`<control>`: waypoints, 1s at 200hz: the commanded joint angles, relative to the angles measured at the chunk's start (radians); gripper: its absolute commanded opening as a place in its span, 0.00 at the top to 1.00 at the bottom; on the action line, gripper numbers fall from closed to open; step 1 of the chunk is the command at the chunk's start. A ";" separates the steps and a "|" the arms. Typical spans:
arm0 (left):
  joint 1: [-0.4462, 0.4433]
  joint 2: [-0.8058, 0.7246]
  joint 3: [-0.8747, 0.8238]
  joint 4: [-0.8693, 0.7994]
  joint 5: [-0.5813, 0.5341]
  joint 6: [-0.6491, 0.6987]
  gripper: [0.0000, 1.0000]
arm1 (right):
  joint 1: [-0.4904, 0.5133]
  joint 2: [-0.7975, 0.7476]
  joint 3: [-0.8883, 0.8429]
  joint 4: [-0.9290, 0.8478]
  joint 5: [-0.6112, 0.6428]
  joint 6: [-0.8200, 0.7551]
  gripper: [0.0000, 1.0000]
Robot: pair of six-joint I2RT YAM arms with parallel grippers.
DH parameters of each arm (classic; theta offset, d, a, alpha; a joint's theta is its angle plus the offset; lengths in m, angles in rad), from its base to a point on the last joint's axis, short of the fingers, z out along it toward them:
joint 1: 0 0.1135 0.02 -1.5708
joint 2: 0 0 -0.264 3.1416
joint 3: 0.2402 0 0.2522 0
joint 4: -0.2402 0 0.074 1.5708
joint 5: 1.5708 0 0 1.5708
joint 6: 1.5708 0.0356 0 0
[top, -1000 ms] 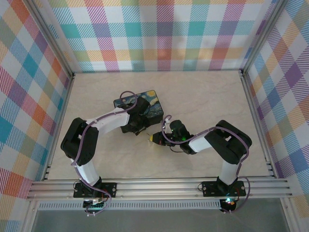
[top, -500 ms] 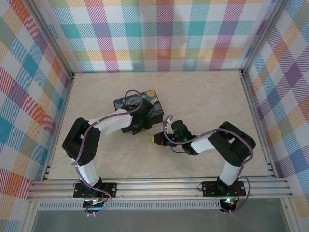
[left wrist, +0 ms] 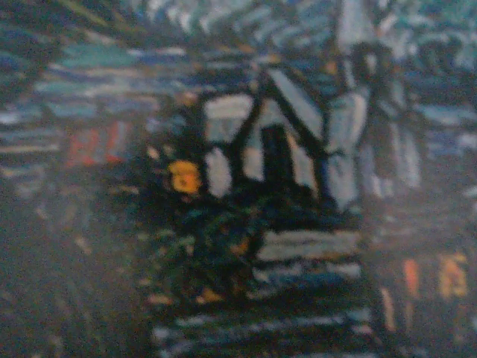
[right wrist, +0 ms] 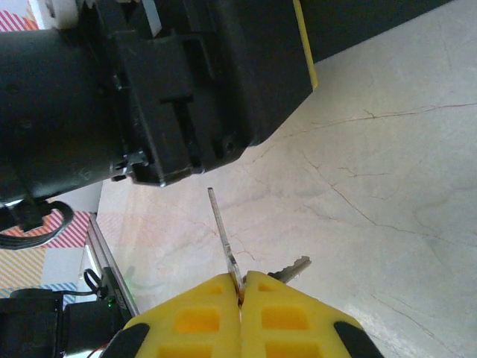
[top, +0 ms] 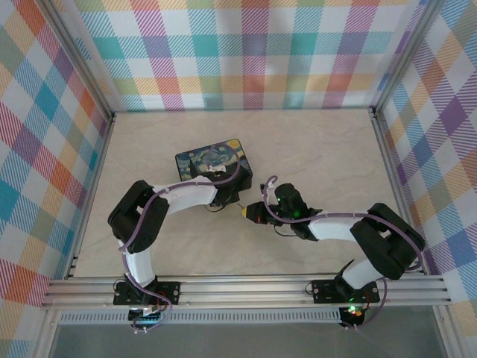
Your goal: Unlock the padlock with the key
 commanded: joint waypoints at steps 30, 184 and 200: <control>-0.028 0.031 -0.086 0.163 -0.171 -0.024 0.54 | -0.004 -0.027 -0.040 -0.009 -0.001 -0.012 1.00; -0.053 -0.006 -0.149 0.330 -0.290 0.072 0.51 | -0.004 0.021 -0.049 0.060 -0.019 0.024 1.00; -0.052 0.002 -0.148 0.338 -0.295 0.077 0.56 | -0.004 0.028 -0.049 0.070 -0.025 0.031 1.00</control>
